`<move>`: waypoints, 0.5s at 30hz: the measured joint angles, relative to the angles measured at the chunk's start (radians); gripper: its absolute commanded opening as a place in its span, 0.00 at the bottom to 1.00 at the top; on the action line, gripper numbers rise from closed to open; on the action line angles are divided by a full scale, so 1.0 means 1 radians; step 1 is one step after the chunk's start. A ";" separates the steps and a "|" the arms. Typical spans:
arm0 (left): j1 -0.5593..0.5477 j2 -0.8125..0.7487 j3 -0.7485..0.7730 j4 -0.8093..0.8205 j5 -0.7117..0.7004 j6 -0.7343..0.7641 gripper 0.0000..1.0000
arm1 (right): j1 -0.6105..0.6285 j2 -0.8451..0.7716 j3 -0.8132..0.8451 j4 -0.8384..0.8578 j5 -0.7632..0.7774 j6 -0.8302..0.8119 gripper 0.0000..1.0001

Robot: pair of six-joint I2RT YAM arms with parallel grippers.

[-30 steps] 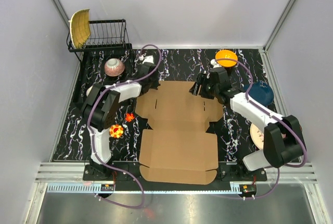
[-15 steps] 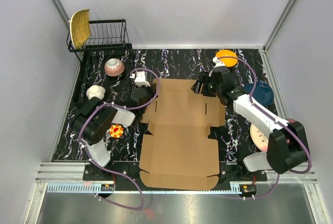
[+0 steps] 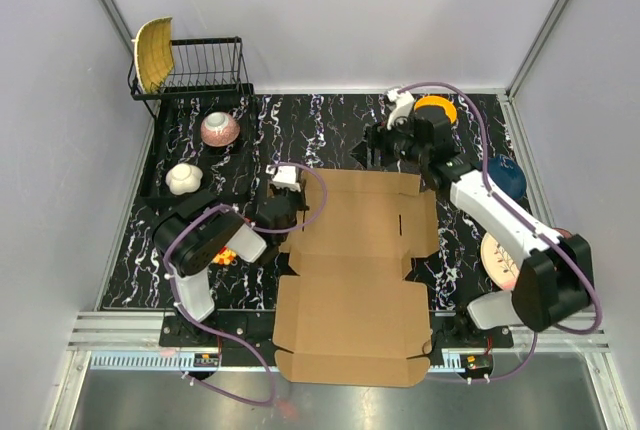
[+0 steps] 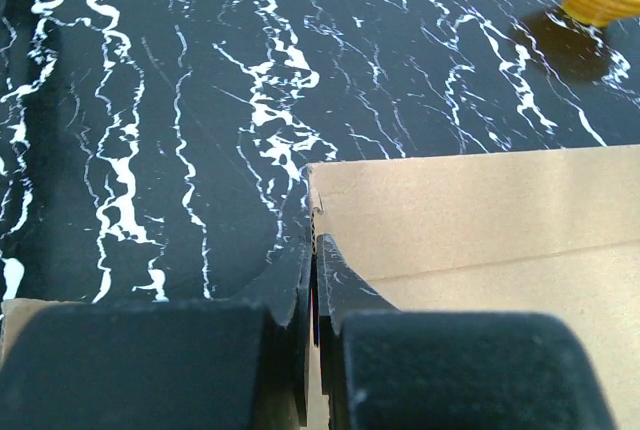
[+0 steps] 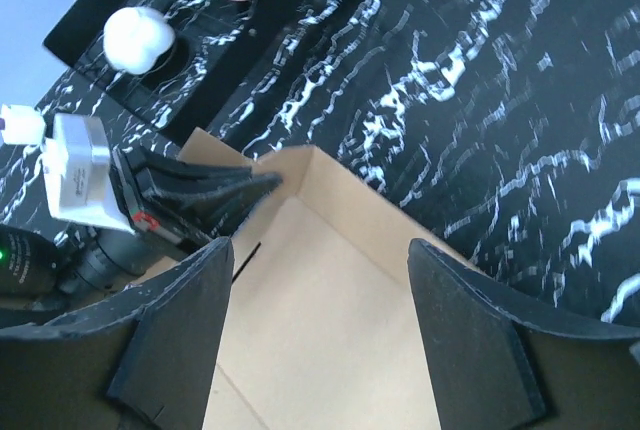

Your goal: Fold the paper box

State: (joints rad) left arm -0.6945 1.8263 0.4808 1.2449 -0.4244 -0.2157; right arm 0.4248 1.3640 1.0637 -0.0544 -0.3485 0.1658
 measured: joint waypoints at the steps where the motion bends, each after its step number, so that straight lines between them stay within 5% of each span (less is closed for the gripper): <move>1: -0.011 0.000 0.000 0.005 -0.004 0.013 0.00 | 0.000 0.029 0.036 -0.002 -0.029 -0.037 0.77; 15: -0.048 -0.074 -0.001 0.040 0.040 0.207 0.00 | 0.001 0.320 0.182 -0.141 -0.264 -0.345 0.73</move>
State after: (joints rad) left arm -0.7422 1.7523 0.4797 1.2850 -0.3843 -0.0086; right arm 0.4255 1.6844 1.2457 -0.1955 -0.6128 -0.1795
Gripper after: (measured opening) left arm 0.012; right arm 0.748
